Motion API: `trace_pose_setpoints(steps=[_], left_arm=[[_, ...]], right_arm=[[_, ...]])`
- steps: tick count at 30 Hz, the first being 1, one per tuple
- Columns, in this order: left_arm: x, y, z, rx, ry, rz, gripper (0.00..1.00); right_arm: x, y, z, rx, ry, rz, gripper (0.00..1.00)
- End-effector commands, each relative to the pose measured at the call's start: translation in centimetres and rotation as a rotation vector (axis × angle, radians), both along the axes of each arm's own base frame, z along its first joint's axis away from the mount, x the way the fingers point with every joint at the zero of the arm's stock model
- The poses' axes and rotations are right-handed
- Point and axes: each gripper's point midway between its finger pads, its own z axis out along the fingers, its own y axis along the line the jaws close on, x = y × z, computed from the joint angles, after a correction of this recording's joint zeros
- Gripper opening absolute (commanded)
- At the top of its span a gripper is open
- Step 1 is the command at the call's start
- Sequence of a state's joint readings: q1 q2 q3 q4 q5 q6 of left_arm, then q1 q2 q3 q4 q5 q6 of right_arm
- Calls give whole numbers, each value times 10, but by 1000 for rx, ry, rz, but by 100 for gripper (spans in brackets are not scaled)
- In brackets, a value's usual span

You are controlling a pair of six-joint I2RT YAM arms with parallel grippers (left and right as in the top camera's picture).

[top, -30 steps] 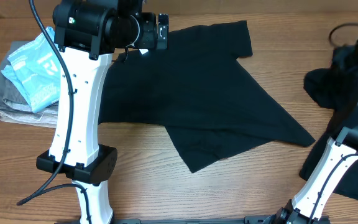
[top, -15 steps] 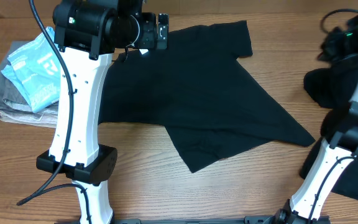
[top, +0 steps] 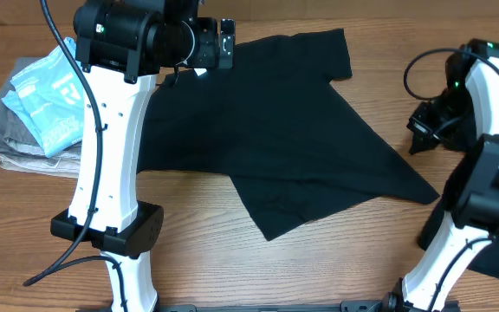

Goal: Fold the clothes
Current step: 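Grasp the T-shirt's lower right hem and drag it rightward with the right gripper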

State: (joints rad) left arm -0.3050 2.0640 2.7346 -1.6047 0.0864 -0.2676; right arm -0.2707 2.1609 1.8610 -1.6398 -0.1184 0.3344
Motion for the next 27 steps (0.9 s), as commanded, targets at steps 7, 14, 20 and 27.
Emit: trace_pose_setpoints(steps=[7, 14, 20, 27], left_arm=[[-3, 3, 8, -8, -18, 9, 100], [-3, 3, 8, -8, -18, 9, 100], [-3, 3, 8, -8, -18, 9, 100], [-3, 3, 8, -8, -18, 9, 100]], right_arm=[[-33, 4, -64, -37, 70, -4, 4], [-24, 2, -107, -65, -33, -9, 4], [1, -4, -139, -105, -184, -8, 4], [45, -18, -148, -168, -354, -10, 4]])
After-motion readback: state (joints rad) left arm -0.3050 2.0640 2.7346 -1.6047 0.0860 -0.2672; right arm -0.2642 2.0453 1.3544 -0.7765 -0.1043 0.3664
